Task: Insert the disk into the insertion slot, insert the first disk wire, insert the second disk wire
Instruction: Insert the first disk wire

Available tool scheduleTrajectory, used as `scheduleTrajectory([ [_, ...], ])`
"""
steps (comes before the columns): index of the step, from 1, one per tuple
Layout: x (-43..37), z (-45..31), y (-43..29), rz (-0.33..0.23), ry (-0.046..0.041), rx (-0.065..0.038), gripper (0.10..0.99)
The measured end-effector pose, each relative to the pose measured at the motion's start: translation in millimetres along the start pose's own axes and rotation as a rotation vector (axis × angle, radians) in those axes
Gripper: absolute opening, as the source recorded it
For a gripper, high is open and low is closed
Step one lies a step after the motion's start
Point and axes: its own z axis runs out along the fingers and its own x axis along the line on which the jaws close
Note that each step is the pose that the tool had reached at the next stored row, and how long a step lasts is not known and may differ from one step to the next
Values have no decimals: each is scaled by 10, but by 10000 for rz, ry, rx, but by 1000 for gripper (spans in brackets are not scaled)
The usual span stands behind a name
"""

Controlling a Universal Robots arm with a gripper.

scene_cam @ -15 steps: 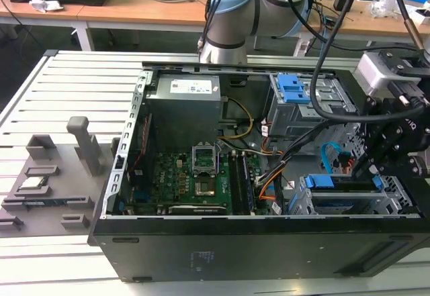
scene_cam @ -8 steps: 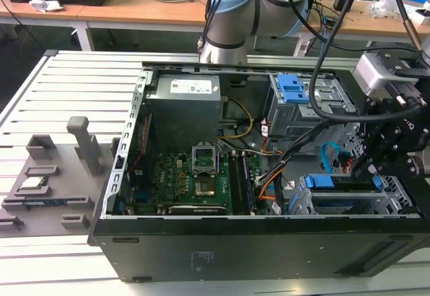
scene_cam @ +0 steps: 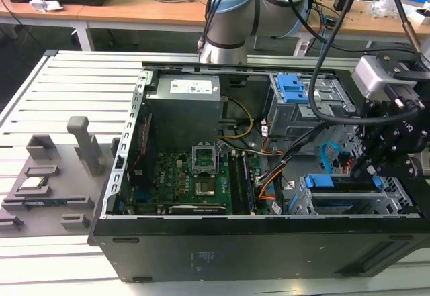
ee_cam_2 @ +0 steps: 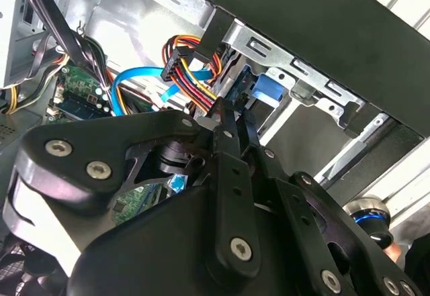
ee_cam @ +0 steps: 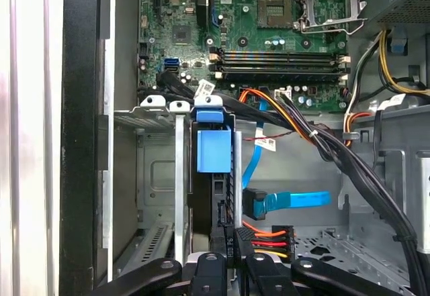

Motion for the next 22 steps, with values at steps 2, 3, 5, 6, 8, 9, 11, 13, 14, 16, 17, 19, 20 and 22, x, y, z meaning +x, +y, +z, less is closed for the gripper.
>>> scheduleTrajectory([
  [2, 9, 9, -1, 0, -4, 0, 176],
  [3, 18, 14, -2, -1, -2, -1, 176],
  [5, 42, 23, -4, 0, -1, 0, 176],
  [6, 47, 25, -14, 0, -1, 2, 176],
  [8, 48, 28, -34, 2, -2, -4, 176],
  [9, 47, 28, -40, 0, -2, -4, 176],
  [11, 48, 29, -41, 2, 1, -2, 176],
  [13, 48, 33, -43, 1, 1, -2, 176],
  [14, 48, 33, -43, 0, 1, -2, 176],
  [16, 48, 34, -43, 0, 2, -2, 176],
  [17, 48, 37, -43, 0, 0, -1, 176],
  [19, 48, 36, -43, 0, 3, -2, 255],
  [20, 47, 16, -42, 1, 7, -2, 255],
  [22, 35, -88, -36, 1, 7, -2, 255],
])
